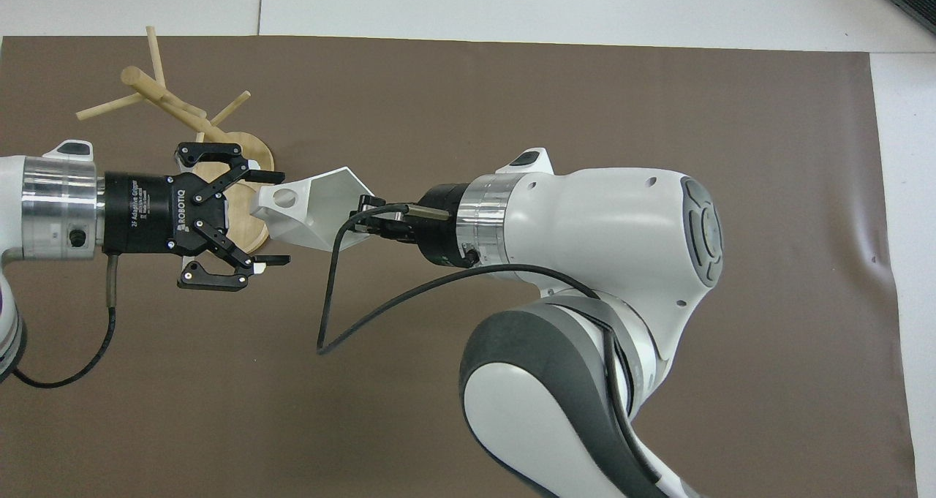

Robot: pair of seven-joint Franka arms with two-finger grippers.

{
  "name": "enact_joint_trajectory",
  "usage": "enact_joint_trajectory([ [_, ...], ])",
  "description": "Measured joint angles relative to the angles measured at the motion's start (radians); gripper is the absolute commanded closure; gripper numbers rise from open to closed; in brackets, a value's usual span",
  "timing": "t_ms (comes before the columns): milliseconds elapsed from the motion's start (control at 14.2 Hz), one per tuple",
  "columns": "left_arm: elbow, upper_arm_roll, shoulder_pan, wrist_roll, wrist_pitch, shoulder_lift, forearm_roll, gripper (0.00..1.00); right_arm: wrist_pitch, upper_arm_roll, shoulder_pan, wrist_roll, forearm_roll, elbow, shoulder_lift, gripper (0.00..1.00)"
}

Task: Hang cup on rack
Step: 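Grasp the cup with the left gripper from the right gripper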

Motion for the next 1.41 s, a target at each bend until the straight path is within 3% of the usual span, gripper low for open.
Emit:
enact_joint_trajectory([
  [706, -0.014, 0.0, -0.004, -0.004, -0.003, 0.003, 0.001, 0.03, 0.0, 0.006, 0.0, 0.019, 0.0, 0.0, 0.002, 1.0],
  [776, -0.014, 0.0, -0.004, -0.003, -0.003, 0.003, 0.001, 0.31, 0.0, 0.006, 0.0, 0.019, 0.0, 0.0, 0.002, 1.0],
  [847, -0.014, 0.0, -0.004, -0.003, -0.003, 0.003, 0.001, 0.73, 0.0, 0.006, 0.0, 0.019, 0.0, 0.0, 0.002, 1.0],
  [917, -0.014, 0.0, -0.005, -0.003, -0.003, 0.003, 0.001, 1.0, 0.0, 0.006, 0.0, 0.019, 0.0, 0.0, 0.002, 1.0],
  [1411, -0.012, 0.005, -0.005, 0.019, 0.001, 0.003, 0.005, 1.0, -0.003, 0.009, 0.0, 0.019, 0.0, 0.0, 0.002, 1.0],
])
